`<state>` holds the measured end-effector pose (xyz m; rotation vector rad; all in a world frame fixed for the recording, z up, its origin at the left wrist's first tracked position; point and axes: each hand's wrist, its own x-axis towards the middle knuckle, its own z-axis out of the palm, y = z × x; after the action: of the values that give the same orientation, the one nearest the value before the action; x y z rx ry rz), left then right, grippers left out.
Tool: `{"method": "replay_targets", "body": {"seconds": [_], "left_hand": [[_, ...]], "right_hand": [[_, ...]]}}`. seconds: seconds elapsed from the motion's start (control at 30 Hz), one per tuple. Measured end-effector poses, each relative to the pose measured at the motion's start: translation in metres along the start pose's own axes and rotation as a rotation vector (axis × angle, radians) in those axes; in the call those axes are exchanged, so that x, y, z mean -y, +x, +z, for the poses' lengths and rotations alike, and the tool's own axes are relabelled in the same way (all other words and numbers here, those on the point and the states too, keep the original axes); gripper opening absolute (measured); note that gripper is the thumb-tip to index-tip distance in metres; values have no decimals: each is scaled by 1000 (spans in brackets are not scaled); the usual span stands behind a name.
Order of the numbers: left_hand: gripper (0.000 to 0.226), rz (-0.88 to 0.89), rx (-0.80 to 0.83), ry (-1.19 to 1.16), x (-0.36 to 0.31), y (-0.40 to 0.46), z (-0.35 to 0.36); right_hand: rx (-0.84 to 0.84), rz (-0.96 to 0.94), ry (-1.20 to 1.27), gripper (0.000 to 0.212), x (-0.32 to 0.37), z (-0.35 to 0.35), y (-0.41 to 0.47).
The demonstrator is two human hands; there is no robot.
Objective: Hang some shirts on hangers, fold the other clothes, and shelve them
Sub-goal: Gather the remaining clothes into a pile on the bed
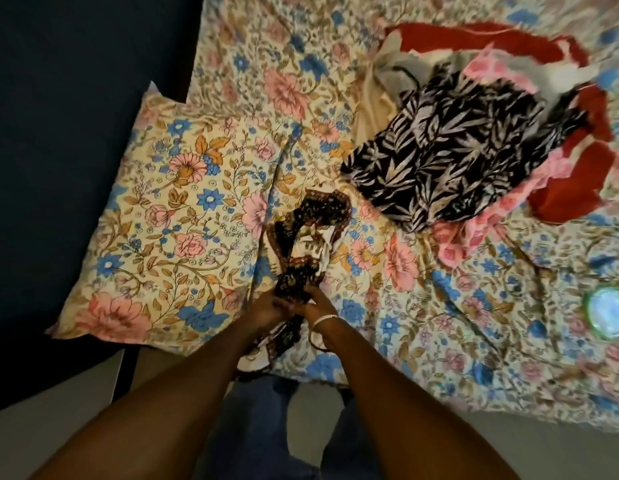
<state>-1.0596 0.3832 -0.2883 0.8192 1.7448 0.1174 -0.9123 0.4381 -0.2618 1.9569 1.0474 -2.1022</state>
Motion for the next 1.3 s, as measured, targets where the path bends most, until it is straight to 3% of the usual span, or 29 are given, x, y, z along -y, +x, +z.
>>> {"method": "replay_targets", "body": {"seconds": [0.13,0.17,0.23,0.33,0.47,0.53,0.6,0.7,0.77,0.8,0.9,1.07,1.17,1.3], "left_hand": [[41,-61,153,177,18,-6,5],[40,-29,113,164,16,-13,2],[12,90,26,37,7,-39,-5],[19,239,80,-68,-9,-89,-9],[6,343,266,-162,-59,-155,-6],[8,390,345,-209,-85,-180,-5],[11,362,233,-267,-103,-189,-9],[53,119,-130,-459,-129,-191,-18],[69,27,-109,-641,-151,-188,-20],[67,36,-78,-704,-168,-190,-17],[41,244,-166,-611,-209,-191,-17],[26,535,-113,-310,-258,-198,-22],[13,449,17,-390,-279,-203,-26],[31,310,115,-177,-306,-192,-40]], "right_hand": [[15,83,78,38,-8,25,-6],[6,81,94,37,-8,25,-11],[-18,75,172,33,-8,18,-29],[-54,93,327,21,-9,4,-54],[-59,99,442,58,-1,-18,-85],[-1,126,427,35,8,-34,-105],[78,110,445,17,22,-49,-124],[189,-21,470,17,44,-77,-159],[262,-92,468,14,53,-93,-176],[290,-133,477,11,54,-109,-186],[255,-224,603,32,53,-150,-199],[-86,-266,693,29,44,-222,-206],[-214,-240,664,58,32,-265,-203],[-328,-193,339,113,14,-333,-182]]}}
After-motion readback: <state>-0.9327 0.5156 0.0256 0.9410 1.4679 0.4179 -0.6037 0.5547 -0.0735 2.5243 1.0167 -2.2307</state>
